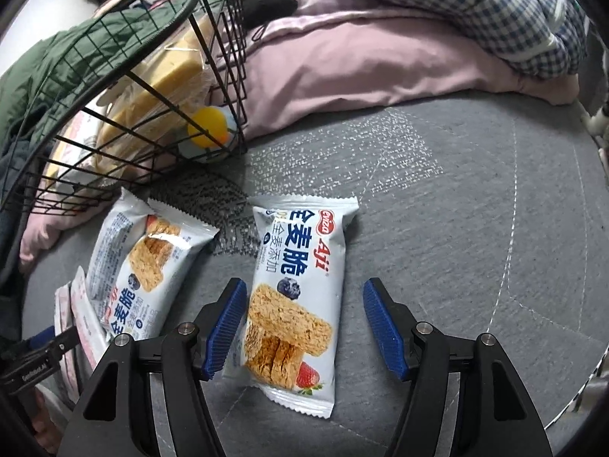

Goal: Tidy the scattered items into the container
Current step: 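Grasp a white red-printed packet with the left gripper while the right grasps a blue-white biscuit packet, then lift both packets into the wire basket and release them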

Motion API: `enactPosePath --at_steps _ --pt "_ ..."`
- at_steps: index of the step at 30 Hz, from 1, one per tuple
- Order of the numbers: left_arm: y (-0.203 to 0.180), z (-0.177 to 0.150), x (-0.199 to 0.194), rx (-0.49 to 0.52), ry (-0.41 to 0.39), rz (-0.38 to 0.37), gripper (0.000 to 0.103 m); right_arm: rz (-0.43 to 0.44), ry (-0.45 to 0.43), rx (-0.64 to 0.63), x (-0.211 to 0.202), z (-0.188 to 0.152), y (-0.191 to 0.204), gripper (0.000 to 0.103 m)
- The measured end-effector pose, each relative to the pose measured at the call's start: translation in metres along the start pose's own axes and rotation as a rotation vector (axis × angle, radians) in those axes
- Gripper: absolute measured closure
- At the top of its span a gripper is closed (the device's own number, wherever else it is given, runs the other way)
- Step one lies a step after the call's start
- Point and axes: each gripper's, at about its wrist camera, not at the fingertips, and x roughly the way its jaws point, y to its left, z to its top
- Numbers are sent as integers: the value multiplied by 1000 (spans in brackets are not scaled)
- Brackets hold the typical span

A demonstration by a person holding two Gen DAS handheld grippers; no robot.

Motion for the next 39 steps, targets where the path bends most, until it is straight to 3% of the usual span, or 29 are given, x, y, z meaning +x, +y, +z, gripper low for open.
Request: enactPosePath --at_steps 3,8,11,14,17,25,29,33,34,39 --pt "-2 1 1 -4 3 4 21 -5 -2 -15 0 2 2 31" --pt "-5 0 1 -1 2 3 22 -24 -4 -48 -1 2 4 30" --pt "-5 -1 -1 -6 2 11 32 -42 2 -46 -4 3 1 41" --pt "-3 -1 -6 -17 -6 16 57 -42 2 -37 -9 6 -4 60" --pt "-3 -2 -7 -22 -4 1 58 -42 9 -56 -13 8 -4 67" --pt "-6 -9 -17 -28 -4 -14 59 -26 -43 -99 -42 9 2 68" --pt "-10 -9 -46 -14 -68 -14 59 -1 -86 -107 -68 6 11 68" --pt "-11 -8 -91 13 -176 -19 60 27 -133 -131 -100 -24 32 68" --pt "23 11 -105 18 -197 -26 59 36 -148 -140 -106 -19 36 68" --pt "21 46 -142 47 -308 -67 59 75 -260 -182 -146 -3 66 68"
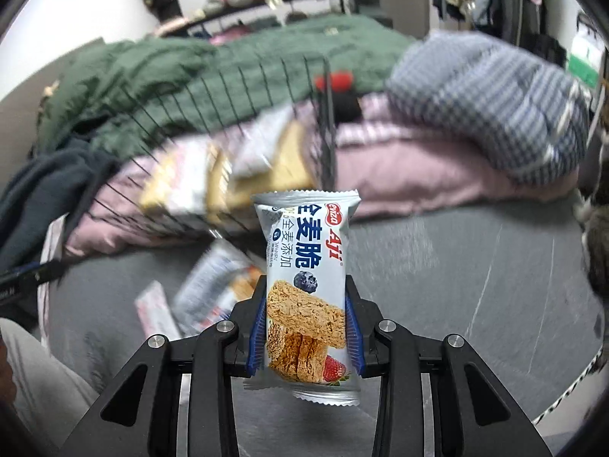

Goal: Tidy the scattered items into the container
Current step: 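Lift both packets into the wire basket and release them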

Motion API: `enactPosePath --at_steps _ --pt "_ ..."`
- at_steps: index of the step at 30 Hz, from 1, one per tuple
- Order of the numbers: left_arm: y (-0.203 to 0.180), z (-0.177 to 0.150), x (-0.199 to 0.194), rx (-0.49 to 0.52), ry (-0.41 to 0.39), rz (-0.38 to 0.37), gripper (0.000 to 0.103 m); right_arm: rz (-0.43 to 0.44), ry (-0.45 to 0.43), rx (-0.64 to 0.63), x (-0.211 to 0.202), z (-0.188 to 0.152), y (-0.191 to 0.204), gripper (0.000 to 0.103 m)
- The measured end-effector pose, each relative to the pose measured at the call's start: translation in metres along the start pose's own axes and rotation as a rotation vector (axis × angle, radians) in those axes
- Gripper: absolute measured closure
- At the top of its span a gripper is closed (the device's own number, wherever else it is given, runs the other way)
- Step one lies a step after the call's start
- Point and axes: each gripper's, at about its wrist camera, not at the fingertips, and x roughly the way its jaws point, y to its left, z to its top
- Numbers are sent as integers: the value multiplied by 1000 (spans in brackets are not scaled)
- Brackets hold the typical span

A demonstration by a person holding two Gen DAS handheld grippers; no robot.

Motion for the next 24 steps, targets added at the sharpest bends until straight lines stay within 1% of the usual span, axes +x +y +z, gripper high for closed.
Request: enactPosePath --at_steps 2,3,6,10,13,17,20,24 --pt "-12 11 -17 23 -25 -21 59 16 -41 -14 -6 12 7 68" --pt "-18 18 -17 39 -35 -29 59 27 -58 -20 -8 20 11 68" --pt "-39 43 -13 77 -55 -45 59 57 -102 -53 -3 43 23 68" --pt "-62 74 7 115 -56 -48 60 113 -137 -85 13 76 31 68" --pt "-73 93 31 130 -36 -37 60 151 -145 -81 29 98 33 68" --pt "-79 111 59 137 -14 -28 60 194 -115 -50 53 113 34 68" --pt "-82 117 77 137 11 -26 60 187 -111 -70 67 120 40 68" --pt "-84 124 90 138 11 -4 59 169 -103 -48 80 124 39 67"
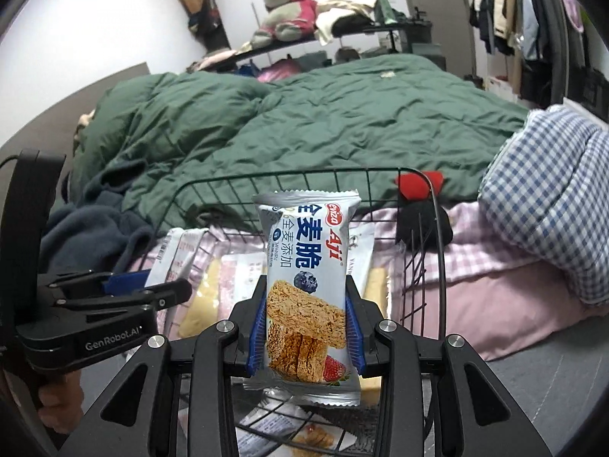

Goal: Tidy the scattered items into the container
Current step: 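Lift both packets into the wire basket and release them, then move both grippers back down to the remaining packets on the mat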

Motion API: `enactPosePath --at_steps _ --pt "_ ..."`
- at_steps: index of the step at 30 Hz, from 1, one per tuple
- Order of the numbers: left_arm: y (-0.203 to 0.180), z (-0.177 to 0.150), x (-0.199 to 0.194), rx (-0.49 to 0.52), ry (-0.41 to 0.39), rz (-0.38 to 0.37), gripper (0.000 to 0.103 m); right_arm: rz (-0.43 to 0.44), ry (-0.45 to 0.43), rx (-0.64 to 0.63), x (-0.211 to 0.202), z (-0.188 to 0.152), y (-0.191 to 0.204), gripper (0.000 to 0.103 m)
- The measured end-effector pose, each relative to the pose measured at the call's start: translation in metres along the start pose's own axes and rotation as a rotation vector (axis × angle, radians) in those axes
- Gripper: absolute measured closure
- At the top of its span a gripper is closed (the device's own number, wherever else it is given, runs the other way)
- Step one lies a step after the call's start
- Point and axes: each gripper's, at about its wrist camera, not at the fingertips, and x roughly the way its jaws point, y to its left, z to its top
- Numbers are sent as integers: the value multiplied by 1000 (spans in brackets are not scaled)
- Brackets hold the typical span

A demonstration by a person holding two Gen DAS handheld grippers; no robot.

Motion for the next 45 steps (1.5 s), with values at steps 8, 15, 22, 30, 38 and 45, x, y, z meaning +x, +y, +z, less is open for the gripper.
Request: enactPosePath --at_steps 8,15,22,30,38,45 --pt "-10 1 -17 16 -98 46 23 -75 -48 20 -3 2 -12 40" --pt "-6 -17 -35 -18 -84 31 23 -51 -58 19 -18 -4 -14 40" --pt "0 -61 -54 -15 -59 27 23 -60 -42 -6 -44 -34 -19 40" --pt "7 -128 -61 -49 -43 29 23 -78 -3 14 -77 -85 -36 40" --pt "11 -174 -40 -99 8 41 23 -92 65 0 -81 -132 -43 40" --pt "6 -195 -9 -103 101 64 23 -98 142 -7 -62 -158 -49 40"
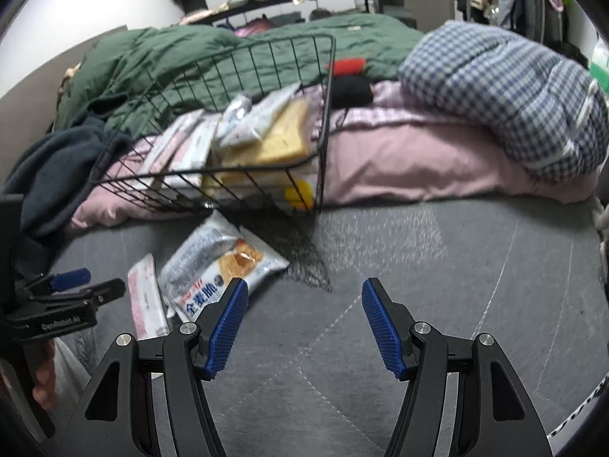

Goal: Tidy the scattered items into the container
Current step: 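Move both grippers back down to the remaining packets on the mat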

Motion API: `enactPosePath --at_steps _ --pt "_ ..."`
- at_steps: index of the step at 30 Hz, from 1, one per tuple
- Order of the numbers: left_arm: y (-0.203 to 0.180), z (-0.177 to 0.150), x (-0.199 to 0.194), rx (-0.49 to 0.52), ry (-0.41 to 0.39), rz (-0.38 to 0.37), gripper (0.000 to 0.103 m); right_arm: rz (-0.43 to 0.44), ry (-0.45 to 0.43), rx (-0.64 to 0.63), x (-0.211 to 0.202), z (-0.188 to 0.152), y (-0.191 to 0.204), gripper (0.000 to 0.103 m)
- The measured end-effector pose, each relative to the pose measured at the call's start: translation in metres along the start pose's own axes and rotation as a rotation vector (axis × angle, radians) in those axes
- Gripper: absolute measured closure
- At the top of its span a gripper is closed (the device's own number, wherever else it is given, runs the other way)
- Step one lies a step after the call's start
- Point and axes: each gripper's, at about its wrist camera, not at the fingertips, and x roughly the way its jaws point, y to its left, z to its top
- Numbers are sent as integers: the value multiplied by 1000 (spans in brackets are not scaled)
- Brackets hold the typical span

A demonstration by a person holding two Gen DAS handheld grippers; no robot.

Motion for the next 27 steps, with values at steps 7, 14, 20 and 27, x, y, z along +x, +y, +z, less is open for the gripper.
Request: enactPosePath --at_steps 7,14,20,27 --pt "-14 -8 20 3 54 -22 23 7 42 -2 19 -3 7 40" --pt "-24 -17 33 25 81 -39 23 16 58 -20 31 1 24 40" --pt "-29 -20 38 35 94 -31 23 25 59 -10 35 3 26 40" --pt "-34 -30 38 67 116 -26 24 27 66 17 36 4 20 40"
